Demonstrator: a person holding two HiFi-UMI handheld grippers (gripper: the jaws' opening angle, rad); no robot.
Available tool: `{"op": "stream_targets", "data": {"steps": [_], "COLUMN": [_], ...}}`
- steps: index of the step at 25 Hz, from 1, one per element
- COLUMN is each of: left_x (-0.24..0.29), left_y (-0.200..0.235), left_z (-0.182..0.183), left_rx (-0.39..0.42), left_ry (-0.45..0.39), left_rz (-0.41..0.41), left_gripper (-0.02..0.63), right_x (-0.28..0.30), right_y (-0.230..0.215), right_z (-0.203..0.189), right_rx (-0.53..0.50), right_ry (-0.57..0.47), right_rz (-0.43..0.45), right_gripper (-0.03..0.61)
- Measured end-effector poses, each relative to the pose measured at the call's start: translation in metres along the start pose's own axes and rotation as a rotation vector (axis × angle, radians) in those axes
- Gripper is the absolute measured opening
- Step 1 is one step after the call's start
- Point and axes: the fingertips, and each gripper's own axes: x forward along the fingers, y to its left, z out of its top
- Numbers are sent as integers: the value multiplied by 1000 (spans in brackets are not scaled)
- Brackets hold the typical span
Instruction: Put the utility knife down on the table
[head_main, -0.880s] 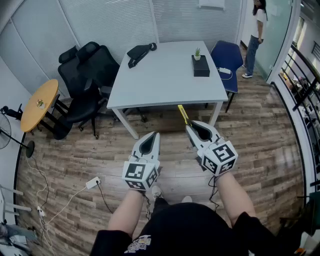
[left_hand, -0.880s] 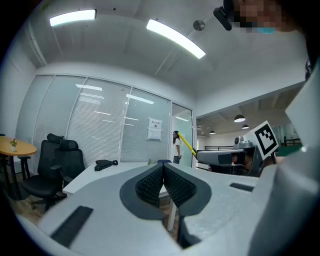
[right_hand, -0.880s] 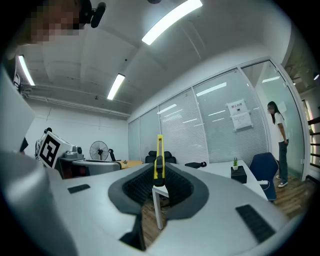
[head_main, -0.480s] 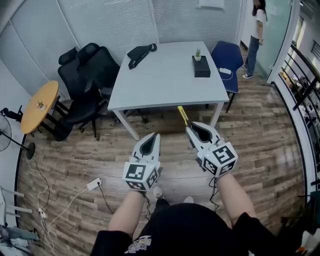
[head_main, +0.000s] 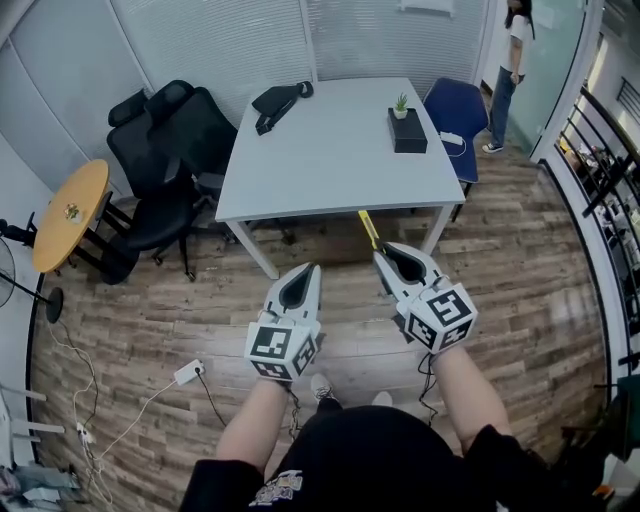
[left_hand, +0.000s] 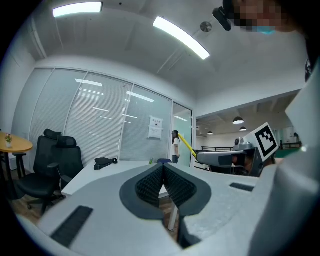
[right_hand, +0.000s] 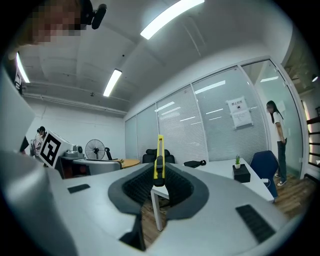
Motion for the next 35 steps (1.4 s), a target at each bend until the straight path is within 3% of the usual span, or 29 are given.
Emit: {"op": "stream_targets", "data": {"steps": [15, 21, 35], "left_x": [4, 9, 65], "left_y": [109, 134, 158], "left_z": [5, 6, -2], "left_rx": [9, 6, -8], "left_ry": [6, 5, 22], "left_rz": [-75, -86, -59], "left_gripper": [5, 5, 5], "right_x": [100, 124, 168], "right_y": [32, 37, -15], "right_z": [-5, -7, -14], "right_rx": [27, 24, 48], "right_ry": [-8, -4, 10], "right_rz": [-76, -84, -68], "right_gripper": [69, 69, 69]}}
